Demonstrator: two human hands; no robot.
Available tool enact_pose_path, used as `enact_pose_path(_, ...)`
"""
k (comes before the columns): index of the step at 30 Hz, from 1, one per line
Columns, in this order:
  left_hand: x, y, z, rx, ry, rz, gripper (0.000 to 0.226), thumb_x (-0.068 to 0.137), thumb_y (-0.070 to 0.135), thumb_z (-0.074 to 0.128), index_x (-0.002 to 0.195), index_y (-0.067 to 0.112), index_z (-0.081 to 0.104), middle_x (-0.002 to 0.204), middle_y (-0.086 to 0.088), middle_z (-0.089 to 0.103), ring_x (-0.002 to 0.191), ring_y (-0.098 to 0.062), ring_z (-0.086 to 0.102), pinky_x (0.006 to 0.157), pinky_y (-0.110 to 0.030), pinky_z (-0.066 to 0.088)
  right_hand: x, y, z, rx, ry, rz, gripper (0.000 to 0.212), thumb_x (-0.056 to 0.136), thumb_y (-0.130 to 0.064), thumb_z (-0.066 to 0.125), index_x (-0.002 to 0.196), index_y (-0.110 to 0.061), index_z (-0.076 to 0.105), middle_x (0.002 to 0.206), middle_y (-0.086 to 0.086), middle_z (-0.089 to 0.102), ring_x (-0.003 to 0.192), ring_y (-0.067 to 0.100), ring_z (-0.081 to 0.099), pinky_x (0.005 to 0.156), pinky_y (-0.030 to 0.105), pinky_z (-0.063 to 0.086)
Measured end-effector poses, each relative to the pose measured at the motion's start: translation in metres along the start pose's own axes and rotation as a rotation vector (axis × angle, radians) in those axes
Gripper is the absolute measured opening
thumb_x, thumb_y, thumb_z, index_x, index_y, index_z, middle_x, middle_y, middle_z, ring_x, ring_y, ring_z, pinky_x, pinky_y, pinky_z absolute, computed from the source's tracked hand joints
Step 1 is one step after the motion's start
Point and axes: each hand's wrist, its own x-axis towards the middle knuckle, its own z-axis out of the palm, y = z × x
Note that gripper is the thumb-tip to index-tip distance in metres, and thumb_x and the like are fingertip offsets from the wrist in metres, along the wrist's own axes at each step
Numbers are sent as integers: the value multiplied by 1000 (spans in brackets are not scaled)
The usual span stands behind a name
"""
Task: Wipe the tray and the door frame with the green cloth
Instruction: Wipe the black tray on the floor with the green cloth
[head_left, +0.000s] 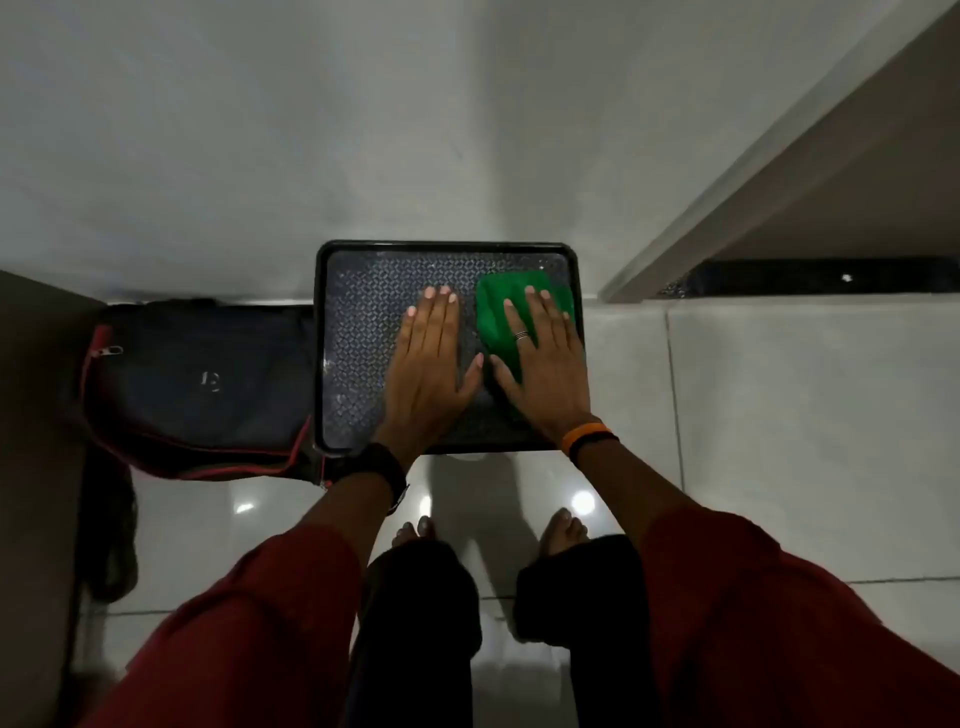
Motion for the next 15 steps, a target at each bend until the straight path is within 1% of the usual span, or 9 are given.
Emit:
enact_pose_path(1, 2, -3, 11, 4, 0, -7, 77, 103, 45, 40, 159, -7, 30, 167, -24, 31, 158, -37, 24, 131, -50, 17, 1, 2, 10, -33, 3, -2, 70, 108, -44, 52, 167, -17, 23, 175, 15, 18, 163, 32, 16, 131, 54, 25)
enact_pose_path(3, 7, -10, 27, -3, -22, -44, 77, 102, 44, 40, 159, -7, 29, 166, -24, 31, 157, -37, 25, 130, -51, 19, 7, 6, 25, -74, 46, 33, 65, 106, -37, 57, 164, -19, 32, 169, 15, 34, 156, 34, 35, 120, 55, 40)
enact_pose_path(5, 8, -12, 37, 8, -64, -69, 79, 102, 47, 36, 160, -6, 26, 168, -23, 27, 159, -36, 21, 131, -50, 17, 12, 5, 32, -102, 99, 33, 62, 98, -24, 71, 155, -15, 48, 154, 16, 54, 138, 37, 55, 105, 56, 51)
enact_pose_path(7, 8, -11, 38, 11, -77, -82, 80, 103, 49, 33, 161, -5, 23, 170, -22, 22, 160, -35, 18, 131, -49, 15, 17, 6, 27, -67, 120, -3, 62, 87, -7, 81, 145, -6, 58, 136, 20, 65, 119, 41, 65, 96, 57, 57)
enact_pose_path(9, 12, -5, 22, 23, -22, -84, 80, 105, 50, 33, 162, -5, 21, 171, -21, 20, 161, -34, 15, 132, -47, 12, 20, 7, 9, -37, 160, -16, 62, 81, 3, 83, 139, 1, 61, 129, 24, 67, 112, 45, 67, 92, 58, 59)
enact_pose_path(11, 21, 5, -10, 37, -3, -74, 80, 106, 50, 32, 163, -4, 17, 172, -19, 14, 162, -32, 10, 133, -45, 8, 19, 0, -23, 54, 187, 41, 59, 83, 9, 78, 139, 5, 60, 131, 27, 66, 113, 49, 65, 92, 59, 58)
enact_pose_path(13, 30, 20, -57, 59, 26, -48, 80, 107, 51, 29, 164, -2, 12, 174, -17, 10, 162, -29, 4, 133, -44, 6, 13, -11, -69, 128, 255, 91, 57, 88, 10, 72, 143, 5, 57, 135, 29, 63, 115, 52, 62, 93, 60, 56)
enact_pose_path(15, 41, 36, -114, 72, 64, -29, 79, 108, 52, 25, 165, -1, 8, 174, -17, 8, 163, -28, 2, 133, -43, 5, 10, -24, -131, 192, 332, 108, 56, 92, 11, 66, 146, 4, 55, 137, 28, 61, 116, 51, 60, 95, 61, 54)
